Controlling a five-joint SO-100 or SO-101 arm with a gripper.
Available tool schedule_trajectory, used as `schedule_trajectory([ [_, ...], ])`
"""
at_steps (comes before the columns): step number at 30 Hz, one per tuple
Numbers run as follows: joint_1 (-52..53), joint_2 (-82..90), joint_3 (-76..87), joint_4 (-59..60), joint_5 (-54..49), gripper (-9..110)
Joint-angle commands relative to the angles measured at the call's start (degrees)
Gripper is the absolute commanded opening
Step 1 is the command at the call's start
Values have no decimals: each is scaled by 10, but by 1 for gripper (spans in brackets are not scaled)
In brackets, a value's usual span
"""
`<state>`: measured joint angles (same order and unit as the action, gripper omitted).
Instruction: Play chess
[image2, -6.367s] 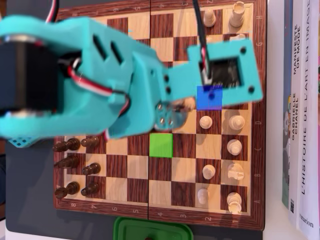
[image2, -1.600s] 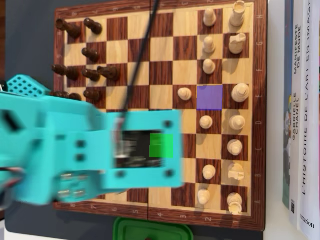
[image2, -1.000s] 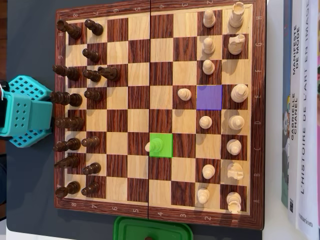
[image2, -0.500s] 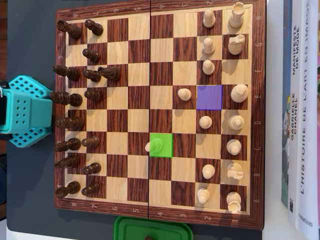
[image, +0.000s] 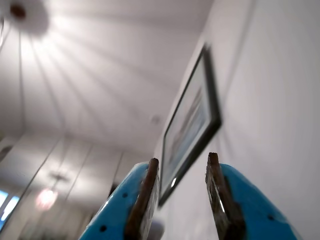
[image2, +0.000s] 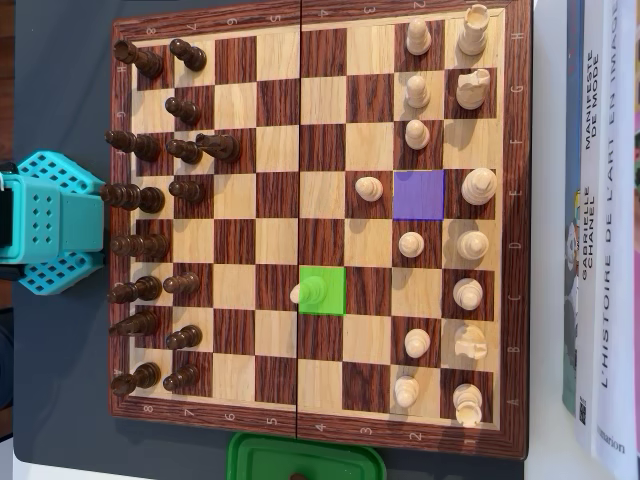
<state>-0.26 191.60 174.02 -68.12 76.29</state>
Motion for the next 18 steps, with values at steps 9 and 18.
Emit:
schedule_trajectory([
  [9, -10, 2, 59, -272, 3, 15],
  [18, -9, 3, 70, -352, 4, 15],
])
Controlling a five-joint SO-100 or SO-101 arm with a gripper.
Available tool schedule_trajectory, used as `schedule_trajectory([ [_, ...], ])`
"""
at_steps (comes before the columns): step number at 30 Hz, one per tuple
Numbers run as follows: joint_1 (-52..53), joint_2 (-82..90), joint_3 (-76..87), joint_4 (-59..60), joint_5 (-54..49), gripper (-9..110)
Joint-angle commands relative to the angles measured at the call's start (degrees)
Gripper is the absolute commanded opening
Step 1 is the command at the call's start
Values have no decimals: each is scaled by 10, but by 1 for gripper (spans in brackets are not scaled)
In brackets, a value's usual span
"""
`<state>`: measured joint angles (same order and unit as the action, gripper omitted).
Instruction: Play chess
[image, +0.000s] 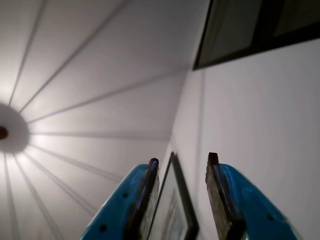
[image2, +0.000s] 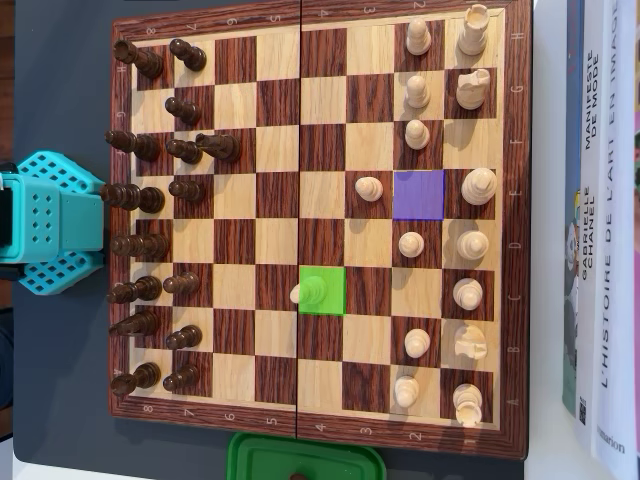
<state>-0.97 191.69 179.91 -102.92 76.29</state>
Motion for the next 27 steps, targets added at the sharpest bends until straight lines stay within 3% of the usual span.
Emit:
schedule_trajectory([
  [1, 0, 2, 11, -4, 4, 15],
  [27, 2, 1, 11, -4, 4, 15],
])
